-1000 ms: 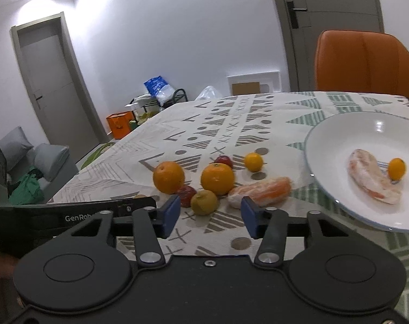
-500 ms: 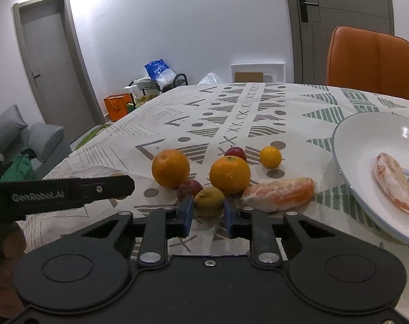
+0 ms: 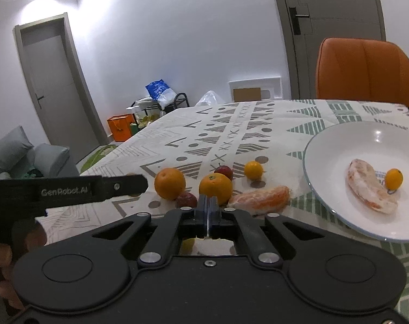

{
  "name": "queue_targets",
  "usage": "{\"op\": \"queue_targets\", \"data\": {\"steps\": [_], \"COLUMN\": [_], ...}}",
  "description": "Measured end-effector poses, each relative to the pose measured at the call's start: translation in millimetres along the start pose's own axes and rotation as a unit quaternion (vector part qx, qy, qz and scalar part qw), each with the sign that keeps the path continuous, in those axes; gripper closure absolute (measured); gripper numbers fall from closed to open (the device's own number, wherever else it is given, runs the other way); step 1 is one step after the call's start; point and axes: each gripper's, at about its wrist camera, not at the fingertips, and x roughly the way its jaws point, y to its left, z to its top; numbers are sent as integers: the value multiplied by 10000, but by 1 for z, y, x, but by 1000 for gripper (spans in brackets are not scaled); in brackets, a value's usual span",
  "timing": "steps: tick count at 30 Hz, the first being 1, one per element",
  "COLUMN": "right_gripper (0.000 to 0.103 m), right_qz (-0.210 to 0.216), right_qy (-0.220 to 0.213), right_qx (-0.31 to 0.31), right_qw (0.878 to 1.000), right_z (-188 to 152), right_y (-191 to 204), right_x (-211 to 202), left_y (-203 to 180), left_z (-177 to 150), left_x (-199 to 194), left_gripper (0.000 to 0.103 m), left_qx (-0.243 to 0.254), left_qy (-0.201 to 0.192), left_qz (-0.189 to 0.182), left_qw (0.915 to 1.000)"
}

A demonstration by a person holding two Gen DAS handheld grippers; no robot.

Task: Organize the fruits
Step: 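Grasp another yellow-green round fruit with the right tool, then carry both yellow-green fruits into the white bowl and open both tools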

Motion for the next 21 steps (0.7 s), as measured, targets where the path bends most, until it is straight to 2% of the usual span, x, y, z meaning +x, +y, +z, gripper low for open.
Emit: {"op": "queue_targets", "data": {"steps": [2, 3, 4, 7, 12, 14, 17, 21], "right_gripper": [87, 74, 65, 55, 55, 77, 77, 77], "right_qz": [-18, -22, -10, 107, 207, 245, 273, 276], "right_qy": [31, 72, 87, 114, 329, 455, 438, 160], "right_qx": [15, 30, 71, 75, -29, -57, -85, -87], "right_qw": [10000, 10000, 9999, 9998, 9992, 9986, 9986, 9995], "right_z": [-1, -1, -2, -4, -12, -16, -18, -12], "right_y": [-2, -2, -3, 0, 10, 12, 14, 12], "right_x": [1, 3, 3, 6, 22, 30, 31, 14], "left_y": [-1, -2, -1, 1, 9, 12, 12, 4], "left_z": [0, -1, -1, -2, -2, -1, -1, 0], "left_x": [0, -1, -1, -2, -6, -8, -11, -10], "left_gripper": [78, 78, 78, 78, 78, 78, 78, 78], "left_qx": [3, 3, 2, -13, -54, -61, -55, 24], "left_qy": [2, 2, 0, 16, 12, 1, -12, -4], "left_qz": [17, 28, 40, 72, 155, 178, 191, 116], "left_qw": [10000, 10000, 10000, 10000, 9999, 9998, 9998, 9999]}}
